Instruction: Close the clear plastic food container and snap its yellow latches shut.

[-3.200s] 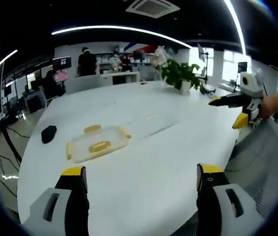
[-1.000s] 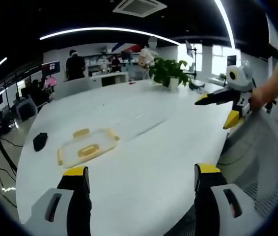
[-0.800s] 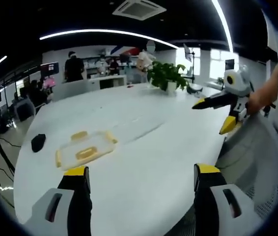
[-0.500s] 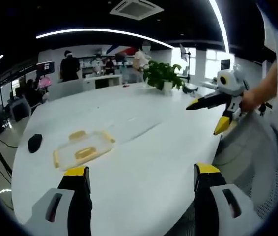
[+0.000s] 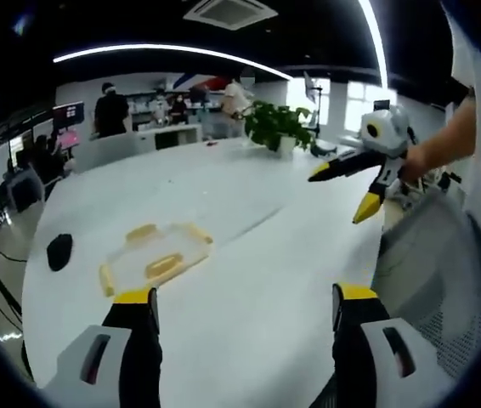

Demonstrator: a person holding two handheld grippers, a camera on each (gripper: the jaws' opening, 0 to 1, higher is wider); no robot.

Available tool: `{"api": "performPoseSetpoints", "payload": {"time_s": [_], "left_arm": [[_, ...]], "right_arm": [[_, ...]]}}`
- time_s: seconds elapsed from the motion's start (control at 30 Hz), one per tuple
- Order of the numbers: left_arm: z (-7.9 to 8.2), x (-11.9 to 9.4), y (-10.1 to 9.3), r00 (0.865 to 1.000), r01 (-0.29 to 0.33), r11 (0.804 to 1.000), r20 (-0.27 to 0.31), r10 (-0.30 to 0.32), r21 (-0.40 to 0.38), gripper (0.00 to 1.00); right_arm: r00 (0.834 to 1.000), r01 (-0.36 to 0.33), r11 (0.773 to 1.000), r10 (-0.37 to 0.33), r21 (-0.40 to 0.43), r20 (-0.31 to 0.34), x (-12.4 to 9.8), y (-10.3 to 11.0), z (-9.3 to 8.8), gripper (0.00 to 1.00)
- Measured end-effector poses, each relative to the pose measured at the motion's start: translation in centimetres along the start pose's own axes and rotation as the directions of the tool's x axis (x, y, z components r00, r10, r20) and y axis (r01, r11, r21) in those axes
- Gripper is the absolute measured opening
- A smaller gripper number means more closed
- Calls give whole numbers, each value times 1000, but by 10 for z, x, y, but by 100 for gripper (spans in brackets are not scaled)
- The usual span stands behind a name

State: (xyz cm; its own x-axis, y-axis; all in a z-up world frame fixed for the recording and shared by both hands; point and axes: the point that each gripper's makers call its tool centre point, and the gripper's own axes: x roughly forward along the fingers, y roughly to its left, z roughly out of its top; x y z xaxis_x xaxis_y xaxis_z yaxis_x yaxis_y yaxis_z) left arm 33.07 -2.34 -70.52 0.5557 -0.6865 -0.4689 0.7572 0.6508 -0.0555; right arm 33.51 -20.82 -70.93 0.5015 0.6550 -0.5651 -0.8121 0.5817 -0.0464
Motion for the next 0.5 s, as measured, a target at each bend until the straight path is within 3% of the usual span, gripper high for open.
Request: {"api": "performPoseSetpoints", "payload": {"time_s": [0.5], "left_arm": [[-4,10,31,998,39,998,-42,-38,39,78]], "right_arm": [[997,-65,997,64,-33,-32,34,-3,19,76]]}}
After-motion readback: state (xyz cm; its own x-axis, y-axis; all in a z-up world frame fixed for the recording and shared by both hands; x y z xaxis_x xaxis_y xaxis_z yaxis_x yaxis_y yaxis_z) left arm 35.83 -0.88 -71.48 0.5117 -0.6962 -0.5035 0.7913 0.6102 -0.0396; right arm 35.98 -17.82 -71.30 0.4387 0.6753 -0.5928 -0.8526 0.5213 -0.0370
